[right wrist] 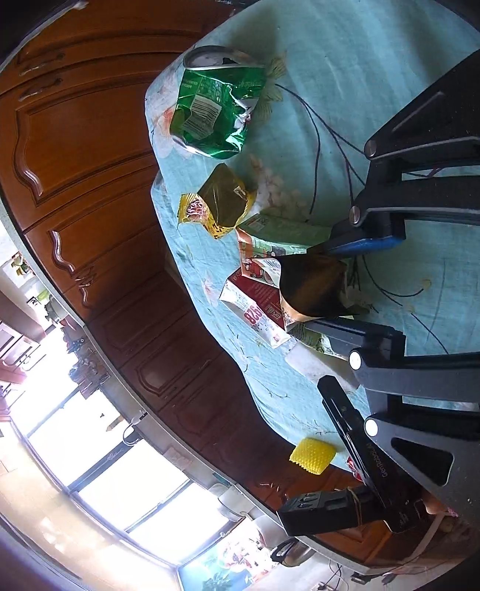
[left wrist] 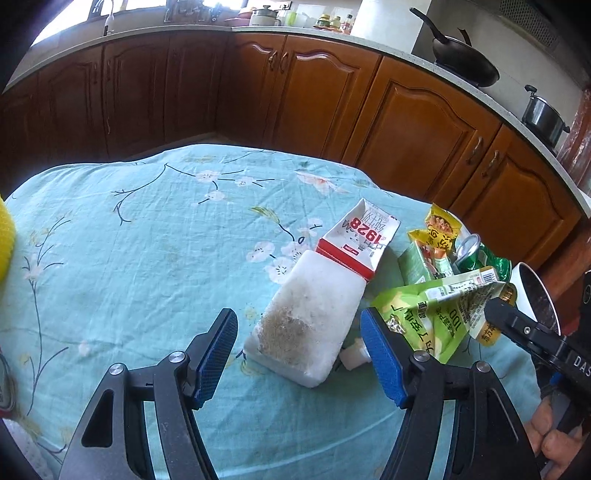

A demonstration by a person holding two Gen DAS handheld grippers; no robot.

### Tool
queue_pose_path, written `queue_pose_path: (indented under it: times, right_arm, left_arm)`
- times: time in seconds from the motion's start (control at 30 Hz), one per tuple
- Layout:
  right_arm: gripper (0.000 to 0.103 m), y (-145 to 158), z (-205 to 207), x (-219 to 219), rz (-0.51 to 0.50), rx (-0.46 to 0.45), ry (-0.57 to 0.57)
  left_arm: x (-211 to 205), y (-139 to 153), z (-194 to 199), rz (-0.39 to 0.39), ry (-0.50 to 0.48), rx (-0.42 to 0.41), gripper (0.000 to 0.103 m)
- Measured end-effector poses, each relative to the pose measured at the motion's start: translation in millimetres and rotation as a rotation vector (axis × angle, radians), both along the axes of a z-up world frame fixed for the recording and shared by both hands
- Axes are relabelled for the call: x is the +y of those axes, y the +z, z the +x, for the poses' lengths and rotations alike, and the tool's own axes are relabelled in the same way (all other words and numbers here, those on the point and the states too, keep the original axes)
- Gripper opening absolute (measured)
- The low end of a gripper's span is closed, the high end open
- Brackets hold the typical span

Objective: Collect trash
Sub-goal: 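Grasp the white foam block with the left gripper while the right grasps a brown wrapper, then carry the foam block and brown wrapper over the bin and open both grippers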

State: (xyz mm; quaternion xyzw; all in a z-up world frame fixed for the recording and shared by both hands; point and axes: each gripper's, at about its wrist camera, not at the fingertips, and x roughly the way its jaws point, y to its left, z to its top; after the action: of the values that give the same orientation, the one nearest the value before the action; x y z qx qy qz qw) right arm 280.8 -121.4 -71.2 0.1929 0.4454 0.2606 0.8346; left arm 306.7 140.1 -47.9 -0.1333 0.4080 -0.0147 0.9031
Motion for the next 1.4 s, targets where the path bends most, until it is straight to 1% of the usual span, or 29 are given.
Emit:
queue_pose_path:
  times: [0.07,0.17,0.27,0.3,0.4,0.53,0.6,0.7,0.83,0.87,0.93,1.17,1.4]
  right_arm:
    - [0.030,4,-7,-7,-0.001,-0.018,0.002]
    - [0.030,10,-19,-22,0.015,-0.024,0.000]
    - [0.030,15,-28,-41,0.019,-0.030,-0.020]
    - [0.030,17,-33,-50,0.020,-0.035,-0.031]
    - [0.030,23,-44,-69,0.012,-0.054,-0.058]
    - [0.030,31,-61,-97,-0.003,-0.086,-0.099]
    - [0.030,37,-71,-109,-0.031,-0.105,-0.127]
    - [0.030,43,-82,-129,-0.070,-0.129,-0.169]
    - [0.030,51,-94,-151,-0.126,-0.154,-0.226]
    - [0.030,52,-96,-157,-0.134,-0.156,-0.241]
    - [0.030,54,-101,-169,-0.147,-0.157,-0.271]
    - [0.030,62,-113,-204,-0.207,-0.169,-0.348]
    - [0.030,69,-116,-231,-0.251,-0.182,-0.406]
  left_arm:
    - [-5,-2,2,0.027,-0.004,0.007,0.069]
    - [-14,-5,-1,0.057,-0.010,0.020,0.066]
    - [-27,-6,-7,0.103,-0.020,0.021,0.049]
    - [-31,-5,-11,0.113,-0.022,0.013,0.048]
    - [-43,1,-25,0.071,-0.057,-0.002,0.046]
    - [-73,13,-51,0.070,-0.114,-0.053,0.046]
    - [-91,19,-61,0.060,-0.152,-0.074,0.046]
    - [-121,27,-73,0.066,-0.216,-0.102,0.046]
    - [-155,35,-80,0.033,-0.306,-0.117,0.046]
    - [-158,36,-82,0.023,-0.322,-0.118,0.046]
    - [-171,38,-81,0.008,-0.351,-0.116,0.046]
    - [-204,47,-79,-0.002,-0.430,-0.129,0.046]
    - [-227,41,-57,-0.006,-0.473,-0.113,0.046]
